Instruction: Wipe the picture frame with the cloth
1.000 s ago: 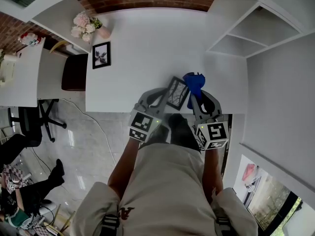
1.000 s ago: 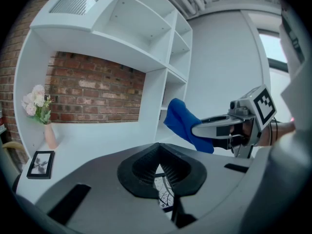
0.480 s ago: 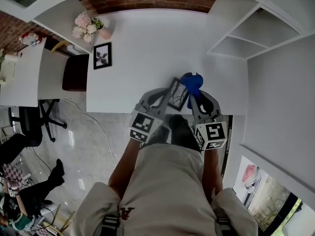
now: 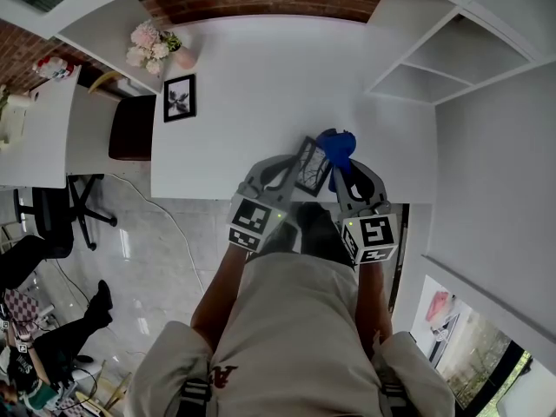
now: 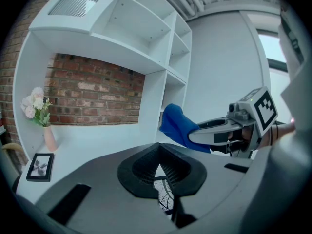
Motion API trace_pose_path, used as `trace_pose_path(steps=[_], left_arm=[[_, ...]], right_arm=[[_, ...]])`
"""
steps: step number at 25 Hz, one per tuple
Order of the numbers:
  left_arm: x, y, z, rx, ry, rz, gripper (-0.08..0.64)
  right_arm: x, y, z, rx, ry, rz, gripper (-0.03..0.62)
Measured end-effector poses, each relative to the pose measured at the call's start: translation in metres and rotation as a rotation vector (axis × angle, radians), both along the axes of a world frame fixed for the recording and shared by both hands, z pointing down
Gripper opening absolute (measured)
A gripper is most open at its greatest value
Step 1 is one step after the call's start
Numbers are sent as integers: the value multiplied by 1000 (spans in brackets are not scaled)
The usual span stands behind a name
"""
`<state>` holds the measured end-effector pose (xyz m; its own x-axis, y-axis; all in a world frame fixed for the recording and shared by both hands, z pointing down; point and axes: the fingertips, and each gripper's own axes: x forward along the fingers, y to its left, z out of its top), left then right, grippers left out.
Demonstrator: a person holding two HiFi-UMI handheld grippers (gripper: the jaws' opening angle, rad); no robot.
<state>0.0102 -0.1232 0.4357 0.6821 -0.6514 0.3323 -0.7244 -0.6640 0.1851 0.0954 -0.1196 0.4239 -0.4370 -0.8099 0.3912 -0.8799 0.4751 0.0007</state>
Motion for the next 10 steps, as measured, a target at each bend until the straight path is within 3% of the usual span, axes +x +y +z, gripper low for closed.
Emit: trace_pose_path(steps=[10], left_arm=[[5, -7, 6, -13, -4, 0, 2]], right_arm=[[6, -6, 6, -17, 6, -4, 61]])
